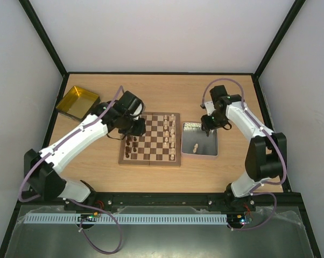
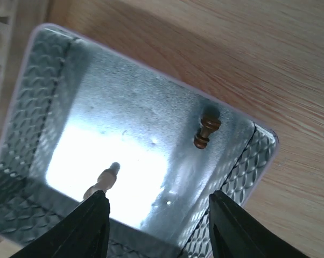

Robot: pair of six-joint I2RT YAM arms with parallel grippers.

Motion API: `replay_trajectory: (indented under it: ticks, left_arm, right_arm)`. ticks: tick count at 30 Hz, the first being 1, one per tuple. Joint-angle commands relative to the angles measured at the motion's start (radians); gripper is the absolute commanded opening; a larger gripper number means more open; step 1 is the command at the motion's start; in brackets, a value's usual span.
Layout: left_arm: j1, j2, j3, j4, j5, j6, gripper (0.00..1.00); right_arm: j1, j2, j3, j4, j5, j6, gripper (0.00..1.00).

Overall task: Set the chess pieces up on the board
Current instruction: Pick up the chess piece from the storage box.

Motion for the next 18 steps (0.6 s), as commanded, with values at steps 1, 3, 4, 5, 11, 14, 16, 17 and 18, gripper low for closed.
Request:
replay_trajectory:
  ticks: [1,3,4,5,11,14,16,17,18]
  left_arm:
    - [-0.009,-0.067,-0.059,0.133,-0.014,-0.023,0.27]
    - [-0.009,-0.096,-0.124,0.204,-0.013,-0.026,0.28]
    - [-0.01,-0.101,-0.163,0.236,-0.014,-0.027,0.28]
    - [-0.012,-0.104,-0.194,0.267,-0.015,-0.029,0.28]
    - [-0.033,-0.106,-0.296,0.423,0.016,-0.041,0.28]
    - [-0.037,-0.104,-0.3,0.444,0.028,-0.03,0.28]
    - [-0.037,-0.109,-0.302,0.449,0.026,-0.022,0.28]
    - [-0.037,-0.111,-0.304,0.45,0.03,-0.018,0.28]
    - [-0.037,-0.114,-0.305,0.453,0.035,-0.015,0.28]
  right_arm:
    - [-0.005,0.055,-0.007,0.036,0.094,0.005,0.48]
    - [-0.007,0.098,0.013,0.033,0.107,0.023,0.47]
    - [-0.008,0.118,0.03,0.035,0.114,0.035,0.46]
    - [-0.008,0.136,0.042,0.042,0.127,0.049,0.46]
    - [-0.009,0.238,0.14,0.028,0.176,0.155,0.46]
    - [-0.01,0.271,0.163,0.022,0.178,0.19,0.45]
    - [-0.01,0.284,0.164,0.023,0.176,0.207,0.43]
    - [-0.009,0.29,0.163,0.023,0.174,0.216,0.42]
    - [-0.009,0.292,0.161,0.024,0.169,0.223,0.41]
